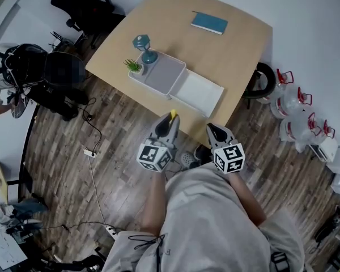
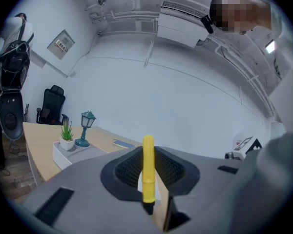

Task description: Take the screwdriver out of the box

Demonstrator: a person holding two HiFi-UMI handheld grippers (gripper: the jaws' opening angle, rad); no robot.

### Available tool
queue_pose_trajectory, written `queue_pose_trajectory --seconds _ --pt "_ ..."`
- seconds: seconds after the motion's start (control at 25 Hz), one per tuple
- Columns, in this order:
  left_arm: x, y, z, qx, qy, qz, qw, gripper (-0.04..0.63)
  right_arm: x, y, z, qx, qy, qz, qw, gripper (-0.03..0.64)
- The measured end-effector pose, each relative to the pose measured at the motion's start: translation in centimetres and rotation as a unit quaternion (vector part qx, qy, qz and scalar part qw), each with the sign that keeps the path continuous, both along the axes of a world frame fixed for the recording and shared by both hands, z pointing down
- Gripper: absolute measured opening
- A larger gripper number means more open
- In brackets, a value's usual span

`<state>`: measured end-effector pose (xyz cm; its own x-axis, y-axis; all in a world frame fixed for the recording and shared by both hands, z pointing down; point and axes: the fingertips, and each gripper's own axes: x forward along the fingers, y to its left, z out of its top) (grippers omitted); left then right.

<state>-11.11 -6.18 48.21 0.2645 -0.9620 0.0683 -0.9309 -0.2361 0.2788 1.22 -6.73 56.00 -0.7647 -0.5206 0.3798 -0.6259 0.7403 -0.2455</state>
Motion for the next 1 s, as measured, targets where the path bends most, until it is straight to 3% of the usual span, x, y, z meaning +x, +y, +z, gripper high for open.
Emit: queue_pose_trajectory --seconds 0.52,0.88,1.0 --pt "-0.6 2.6 0.1 0.005 -0.005 -0.025 0.9997 0.066 -0.4 2.1 0.4 0.002 0.009 -0.022 1.000 0.020" --pt "-1.9 4.5 -0.1 0.004 0.017 -0.046 0.9988 0.066 -1.3 3.7 0.7 -0.004 0.011 -0.038 0.999 0.018" --pt "-1.9 5.1 0.7 -0.015 0.023 -0.048 0.9985 0.067 -1.2 4.3 0.8 -0.005 0.012 -0.038 0.999 0.018"
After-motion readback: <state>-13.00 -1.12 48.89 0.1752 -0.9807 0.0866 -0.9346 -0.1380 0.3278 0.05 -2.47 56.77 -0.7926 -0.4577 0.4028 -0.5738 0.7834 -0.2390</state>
